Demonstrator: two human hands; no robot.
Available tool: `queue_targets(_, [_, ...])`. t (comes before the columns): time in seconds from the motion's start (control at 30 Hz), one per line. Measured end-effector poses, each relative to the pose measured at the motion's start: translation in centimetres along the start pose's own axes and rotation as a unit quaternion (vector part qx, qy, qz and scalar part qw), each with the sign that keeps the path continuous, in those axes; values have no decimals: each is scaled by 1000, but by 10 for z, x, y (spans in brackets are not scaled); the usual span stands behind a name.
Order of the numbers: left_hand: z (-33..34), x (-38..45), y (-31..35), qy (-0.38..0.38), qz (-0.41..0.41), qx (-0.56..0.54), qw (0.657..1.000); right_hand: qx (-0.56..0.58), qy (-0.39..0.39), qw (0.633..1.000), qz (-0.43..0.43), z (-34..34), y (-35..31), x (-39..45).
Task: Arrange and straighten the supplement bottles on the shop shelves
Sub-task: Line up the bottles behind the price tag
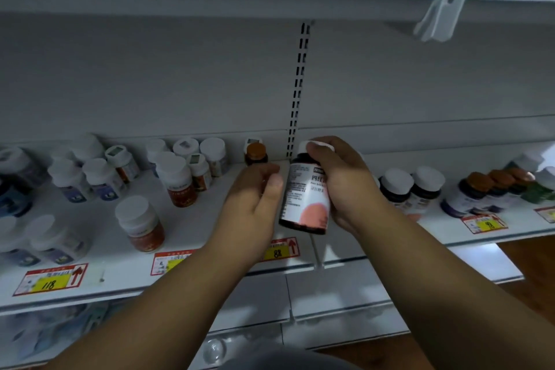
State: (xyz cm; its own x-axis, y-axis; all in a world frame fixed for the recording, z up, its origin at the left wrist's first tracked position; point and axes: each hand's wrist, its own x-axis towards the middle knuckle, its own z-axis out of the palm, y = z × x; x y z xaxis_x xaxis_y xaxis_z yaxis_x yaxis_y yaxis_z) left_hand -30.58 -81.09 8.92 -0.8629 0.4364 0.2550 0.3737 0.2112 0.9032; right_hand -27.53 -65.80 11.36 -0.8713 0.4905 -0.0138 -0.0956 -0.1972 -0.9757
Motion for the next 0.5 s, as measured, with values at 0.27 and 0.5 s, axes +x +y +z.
queue_targets(0.27, [54, 7, 31, 29, 48, -7, 998, -67, -6, 997, -37, -60, -41, -8])
queue_targets(0.5, [114, 11, 69, 84, 53, -4, 995, -107, 25, 986, -126, -137, -76, -1])
